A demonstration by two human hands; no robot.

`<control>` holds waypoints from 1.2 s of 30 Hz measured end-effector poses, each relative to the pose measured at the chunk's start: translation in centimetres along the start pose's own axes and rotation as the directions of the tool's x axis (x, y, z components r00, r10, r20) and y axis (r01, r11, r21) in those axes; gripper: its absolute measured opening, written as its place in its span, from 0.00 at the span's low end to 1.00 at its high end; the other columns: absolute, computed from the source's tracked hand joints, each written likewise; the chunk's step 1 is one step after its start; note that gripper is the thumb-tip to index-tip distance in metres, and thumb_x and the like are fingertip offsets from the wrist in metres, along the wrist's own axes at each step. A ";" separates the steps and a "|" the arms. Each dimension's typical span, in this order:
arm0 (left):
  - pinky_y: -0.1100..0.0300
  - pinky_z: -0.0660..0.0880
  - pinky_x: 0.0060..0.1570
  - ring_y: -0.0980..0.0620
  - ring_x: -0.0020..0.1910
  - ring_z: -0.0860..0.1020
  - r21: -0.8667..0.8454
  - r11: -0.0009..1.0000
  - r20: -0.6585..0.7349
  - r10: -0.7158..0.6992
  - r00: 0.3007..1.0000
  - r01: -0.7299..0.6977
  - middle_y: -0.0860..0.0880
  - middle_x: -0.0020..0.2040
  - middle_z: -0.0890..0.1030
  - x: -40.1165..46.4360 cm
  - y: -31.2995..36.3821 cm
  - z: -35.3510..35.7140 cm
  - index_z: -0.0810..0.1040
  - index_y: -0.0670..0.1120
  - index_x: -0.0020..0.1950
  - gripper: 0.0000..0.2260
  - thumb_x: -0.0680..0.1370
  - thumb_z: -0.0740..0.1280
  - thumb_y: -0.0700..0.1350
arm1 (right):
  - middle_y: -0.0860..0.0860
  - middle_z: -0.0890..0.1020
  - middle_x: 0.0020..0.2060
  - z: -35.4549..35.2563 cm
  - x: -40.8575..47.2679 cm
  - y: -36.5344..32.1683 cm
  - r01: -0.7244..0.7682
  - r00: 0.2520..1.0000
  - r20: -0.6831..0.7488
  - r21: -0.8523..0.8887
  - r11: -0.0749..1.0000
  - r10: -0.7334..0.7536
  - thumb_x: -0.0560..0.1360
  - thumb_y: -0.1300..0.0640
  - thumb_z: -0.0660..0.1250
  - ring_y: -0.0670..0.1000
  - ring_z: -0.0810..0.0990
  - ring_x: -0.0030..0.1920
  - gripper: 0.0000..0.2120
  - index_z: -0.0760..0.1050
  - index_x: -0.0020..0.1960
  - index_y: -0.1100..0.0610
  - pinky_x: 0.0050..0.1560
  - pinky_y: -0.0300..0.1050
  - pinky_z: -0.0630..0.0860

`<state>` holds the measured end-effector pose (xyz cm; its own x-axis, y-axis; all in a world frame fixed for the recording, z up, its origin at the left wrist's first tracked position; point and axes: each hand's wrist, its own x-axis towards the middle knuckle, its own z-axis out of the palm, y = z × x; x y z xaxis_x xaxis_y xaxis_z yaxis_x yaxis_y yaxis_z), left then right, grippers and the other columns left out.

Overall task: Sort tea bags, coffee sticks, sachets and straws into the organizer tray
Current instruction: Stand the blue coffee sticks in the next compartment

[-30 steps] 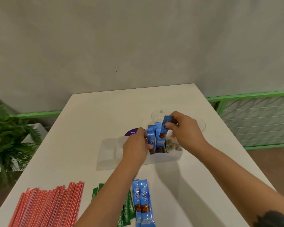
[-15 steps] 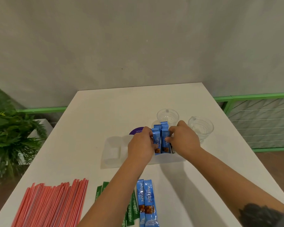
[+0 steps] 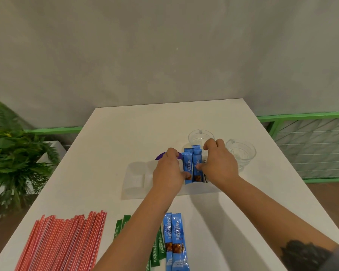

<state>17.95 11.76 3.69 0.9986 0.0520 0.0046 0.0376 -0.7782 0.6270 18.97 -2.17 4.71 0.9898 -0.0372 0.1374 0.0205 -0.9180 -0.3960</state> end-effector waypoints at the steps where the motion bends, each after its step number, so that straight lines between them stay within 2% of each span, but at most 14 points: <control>1: 0.56 0.72 0.43 0.52 0.47 0.72 -0.009 1.000 -0.014 0.002 1.000 -0.002 0.52 0.49 0.71 -0.2 0.0 -0.1 0.67 0.47 0.60 0.26 0.68 0.76 0.46 | 0.53 0.71 0.53 -0.1 -0.1 0.0 -0.002 1.000 -0.006 0.020 1.000 0.002 0.68 0.53 0.74 0.52 0.72 0.39 0.23 0.67 0.57 0.56 0.35 0.45 0.69; 5: 0.54 0.74 0.47 0.51 0.50 0.74 -0.032 0.999 -0.071 0.019 0.997 -0.021 0.49 0.53 0.72 -1.4 -0.4 -0.5 0.67 0.45 0.61 0.23 0.71 0.74 0.46 | 0.53 0.71 0.54 -0.7 -0.8 0.0 0.006 0.998 -0.065 0.138 0.990 0.003 0.70 0.53 0.71 0.52 0.71 0.39 0.20 0.68 0.57 0.57 0.36 0.44 0.65; 8: 0.57 0.72 0.46 0.53 0.49 0.72 -0.039 0.999 -0.107 0.022 0.994 -0.026 0.50 0.53 0.71 -2.5 -0.8 -0.8 0.67 0.45 0.60 0.22 0.72 0.73 0.46 | 0.52 0.72 0.54 -1.2 -1.9 0.0 0.030 0.995 -0.098 0.212 0.977 -0.009 0.72 0.53 0.69 0.52 0.72 0.41 0.18 0.68 0.58 0.57 0.37 0.44 0.67; 14: 0.62 0.67 0.44 0.53 0.45 0.72 -0.043 0.998 -0.073 -0.047 0.996 0.044 0.49 0.52 0.72 -5.4 -1.7 -1.3 0.68 0.44 0.59 0.19 0.73 0.71 0.45 | 0.45 0.69 0.49 -1.9 -4.5 0.2 0.058 0.993 -0.116 0.292 0.955 -0.025 0.74 0.54 0.66 0.50 0.72 0.43 0.15 0.68 0.59 0.54 0.38 0.43 0.65; 19: 0.60 0.69 0.45 0.50 0.46 0.73 0.033 0.985 0.052 -0.170 0.984 0.168 0.45 0.51 0.77 -8.2 -2.6 -1.0 0.70 0.43 0.54 0.15 0.73 0.71 0.46 | 0.44 0.68 0.48 -1.9 -6.8 0.6 0.049 0.997 -0.073 0.332 0.942 -0.026 0.74 0.53 0.66 0.50 0.74 0.43 0.14 0.68 0.57 0.53 0.38 0.44 0.69; 24: 0.59 0.70 0.42 0.49 0.46 0.75 0.189 0.947 0.142 -0.288 0.947 0.259 0.45 0.50 0.77 -10.9 -2.7 -0.1 0.72 0.41 0.52 0.18 0.71 0.73 0.50 | 0.44 0.71 0.50 -1.7 -8.7 1.1 0.087 0.995 -0.067 0.357 0.930 -0.067 0.74 0.53 0.66 0.46 0.73 0.45 0.14 0.68 0.58 0.52 0.40 0.43 0.68; 30: 0.59 0.70 0.42 0.47 0.51 0.77 0.273 0.915 0.139 -0.342 0.929 0.296 0.45 0.53 0.77 -12.6 -2.4 1.4 0.70 0.42 0.55 0.23 0.69 0.74 0.52 | 0.43 0.68 0.48 -2.0 -10.4 1.3 0.095 0.995 -0.045 0.343 0.935 -0.085 0.74 0.53 0.66 0.46 0.71 0.43 0.16 0.68 0.60 0.53 0.39 0.42 0.65; 36: 0.59 0.70 0.40 0.46 0.50 0.77 0.317 0.907 0.100 -0.323 0.941 0.277 0.44 0.52 0.77 -12.9 -2.0 1.8 0.69 0.42 0.53 0.20 0.70 0.73 0.50 | 0.43 0.69 0.47 -2.1 -11.6 1.5 0.084 0.996 -0.022 0.341 0.936 -0.081 0.74 0.53 0.67 0.49 0.72 0.42 0.16 0.67 0.59 0.53 0.39 0.44 0.69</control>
<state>5.06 11.56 0.98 0.9314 0.2372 -0.2761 0.3222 -0.8900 0.3225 7.18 -3.97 4.46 0.9816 0.0291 0.1889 0.1503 -0.7282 -0.6687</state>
